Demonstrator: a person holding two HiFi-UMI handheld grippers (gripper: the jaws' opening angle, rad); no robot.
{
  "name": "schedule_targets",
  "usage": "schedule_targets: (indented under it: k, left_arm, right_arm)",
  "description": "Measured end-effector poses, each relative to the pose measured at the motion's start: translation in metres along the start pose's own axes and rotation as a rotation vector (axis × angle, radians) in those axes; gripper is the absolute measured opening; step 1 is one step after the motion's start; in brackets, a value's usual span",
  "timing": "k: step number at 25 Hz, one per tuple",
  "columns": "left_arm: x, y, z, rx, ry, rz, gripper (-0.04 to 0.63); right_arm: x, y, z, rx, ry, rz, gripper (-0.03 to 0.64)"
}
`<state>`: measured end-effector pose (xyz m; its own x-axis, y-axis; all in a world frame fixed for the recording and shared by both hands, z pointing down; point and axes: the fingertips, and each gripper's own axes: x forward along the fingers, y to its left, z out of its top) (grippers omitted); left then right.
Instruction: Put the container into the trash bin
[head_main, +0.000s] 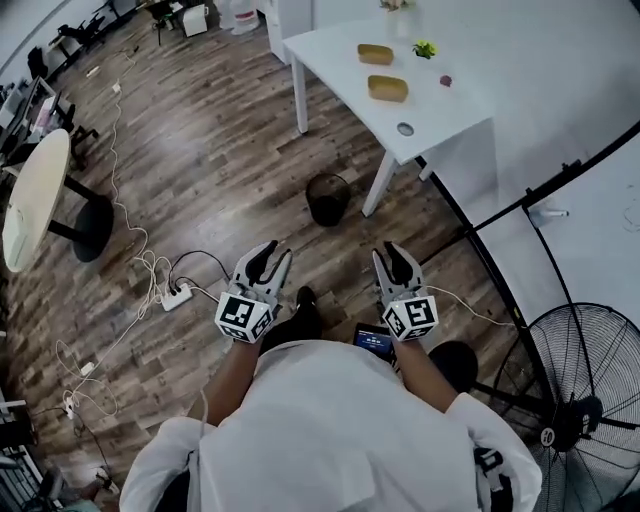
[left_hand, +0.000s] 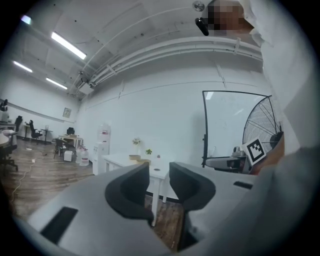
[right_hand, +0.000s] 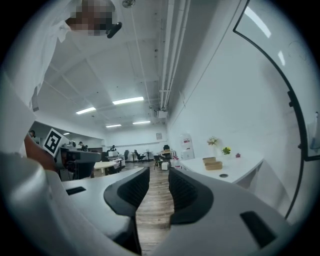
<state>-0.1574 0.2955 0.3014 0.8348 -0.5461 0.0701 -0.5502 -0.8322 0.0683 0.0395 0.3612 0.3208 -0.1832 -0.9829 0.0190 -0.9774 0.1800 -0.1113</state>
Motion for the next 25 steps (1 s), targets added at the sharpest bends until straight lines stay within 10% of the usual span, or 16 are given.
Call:
schedule_targets:
  k: [25]
  left_arm:
    - [0.335,0.236,0.024,-0.087,0.015,-0.108,0.127]
  right_arm:
    - [0.302,-0.24,0.051,0.061,0.07,-0.153,0.135]
